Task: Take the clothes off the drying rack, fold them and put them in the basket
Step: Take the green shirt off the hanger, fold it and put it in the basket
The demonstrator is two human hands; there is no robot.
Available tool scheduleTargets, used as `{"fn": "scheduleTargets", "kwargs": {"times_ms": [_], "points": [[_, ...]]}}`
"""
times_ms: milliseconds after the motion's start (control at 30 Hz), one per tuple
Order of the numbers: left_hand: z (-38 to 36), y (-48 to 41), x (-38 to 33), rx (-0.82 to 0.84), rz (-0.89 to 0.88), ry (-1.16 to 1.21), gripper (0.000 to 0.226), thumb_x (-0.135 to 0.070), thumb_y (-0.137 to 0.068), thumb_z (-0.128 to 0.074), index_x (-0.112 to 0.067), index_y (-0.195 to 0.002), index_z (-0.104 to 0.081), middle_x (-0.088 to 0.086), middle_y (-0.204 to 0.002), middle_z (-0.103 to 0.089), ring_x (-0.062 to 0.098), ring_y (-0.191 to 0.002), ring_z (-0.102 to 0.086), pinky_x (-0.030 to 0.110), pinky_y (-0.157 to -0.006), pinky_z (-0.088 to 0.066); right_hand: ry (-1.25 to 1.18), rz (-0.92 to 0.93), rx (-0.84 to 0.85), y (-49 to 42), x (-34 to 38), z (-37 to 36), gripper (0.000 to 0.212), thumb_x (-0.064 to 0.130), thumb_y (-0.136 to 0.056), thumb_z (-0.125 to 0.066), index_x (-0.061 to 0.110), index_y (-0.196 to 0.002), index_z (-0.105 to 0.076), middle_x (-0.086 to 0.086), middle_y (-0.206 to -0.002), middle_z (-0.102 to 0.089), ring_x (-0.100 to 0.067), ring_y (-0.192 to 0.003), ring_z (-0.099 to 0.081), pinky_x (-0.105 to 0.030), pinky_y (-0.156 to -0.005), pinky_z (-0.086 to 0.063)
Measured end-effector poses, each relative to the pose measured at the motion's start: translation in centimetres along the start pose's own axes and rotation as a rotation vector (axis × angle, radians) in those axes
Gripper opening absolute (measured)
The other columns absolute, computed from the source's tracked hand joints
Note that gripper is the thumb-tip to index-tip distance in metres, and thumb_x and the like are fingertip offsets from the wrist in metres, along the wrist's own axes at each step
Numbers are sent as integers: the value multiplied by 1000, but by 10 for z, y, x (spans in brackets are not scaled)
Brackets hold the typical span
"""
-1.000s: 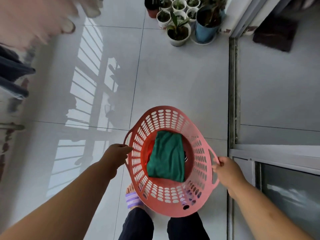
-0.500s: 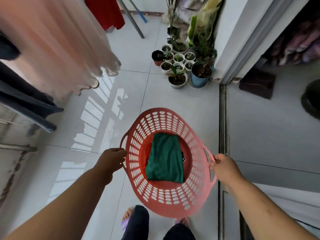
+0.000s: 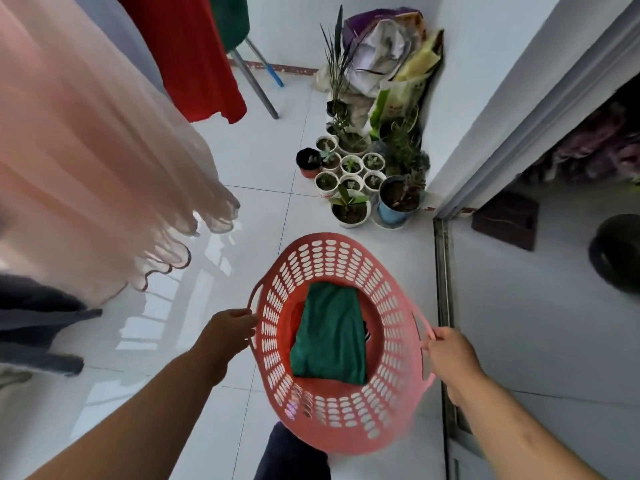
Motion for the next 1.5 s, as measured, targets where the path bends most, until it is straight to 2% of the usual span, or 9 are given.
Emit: {"fn": "scheduleTargets", "kwargs": {"times_ms": [233, 567, 700, 867, 1000, 1133, 1233, 1333, 1500], "points": [[4, -69, -53, 80, -12, -35, 49, -55, -70, -65, -13, -96, -69, -2, -87, -75, 15, -82, -70, 22, -65, -46, 50, -30, -14, -61, 40, -33, 34, 1, -98, -42, 12, -67, -53, 0, -57, -48, -12, -50, -42, -22, -44, -29], [-24, -151, -60, 77, 79, 67, 56, -48, -64, -64, -12, -107, -65, 3, -105, -71, 18, -100, -62, 37, -88, -38, 107, 31, 80, -147, 74, -74, 36, -5, -90, -45, 17, -62, -41, 0, -57, -40, -13, -51, -37, -22, -41, -25], [-35, -175, -46, 73, 123, 96, 37, -36, -85, -67, -9, -110, -62, 5, -106, -69, 17, -93, -62, 36, -88, -37, 128, 24, 154, -170, 67, -87, 32, -6, -89, -51, 14, -64, -47, -3, -59, -46, -15, -54, -41, -19, -39, -31], [-47, -193, -20, 71, 225, 141, 23, -32, -93, -62, -14, -108, -60, -5, -96, -65, 7, -84, -55, 41, -101, -31, 118, -57, 239, -199, 31, -106, 15, 4, -71, -63, 10, -83, -71, -12, -83, -72, -32, -83, -68, -32, -67, -50], [-47, -188, -24, 70, 230, 127, 8, -30, -94, -60, -23, -97, -58, -10, -90, -62, 3, -78, -53, 36, -93, -31, 106, -108, 246, -203, 26, -100, 15, 0, -84, -63, 12, -94, -66, -11, -102, -69, -25, -89, -63, -29, -67, -45], [-39, -169, -47, 41, 217, 80, 13, -31, -94, -60, -28, -85, -51, -10, -85, -58, 4, -75, -53, 35, -89, -37, 150, -113, 222, -194, 38, -81, 35, 3, -89, -61, 6, -124, -58, -14, -128, -57, -28, -113, -56, -31, -90, -42], [-35, -151, -73, 28, 152, 22, 14, -30, -94, -59, -29, -83, -51, -9, -86, -60, 6, -77, -56, 36, -90, -40, 170, -87, 212, -185, 55, -70, 17, -1, -88, -56, -6, -103, -64, -26, -115, -64, -37, -107, -60, -43, -94, -47], [-26, -127, -100, -5, 75, -59, 7, -29, -93, -61, -26, -88, -57, -7, -89, -64, 8, -80, -62, 32, -83, -49, 128, -52, 273, -166, 81, -66, 11, 7, -90, -57, 11, -83, -65, -13, -91, -65, -21, -76, -58, -37, -76, -47], [-12, -74, -157, -59, -68, -150, 18, -27, -89, -66, -23, -106, -63, -14, -92, -66, 2, -78, -63, 14, -59, -44, 82, 39, 367, -133, 134, -61, 7, 12, -94, -58, 14, -96, -64, -3, -84, -63, -14, -74, -55, -32, -74, -48]]}}
Point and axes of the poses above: each hand's wrist, its own y-axis away from the middle knuckle, its own z-axis out of the back of the hand, x = y × z, the point moved 10 cm from there along -y, towards the middle knuckle
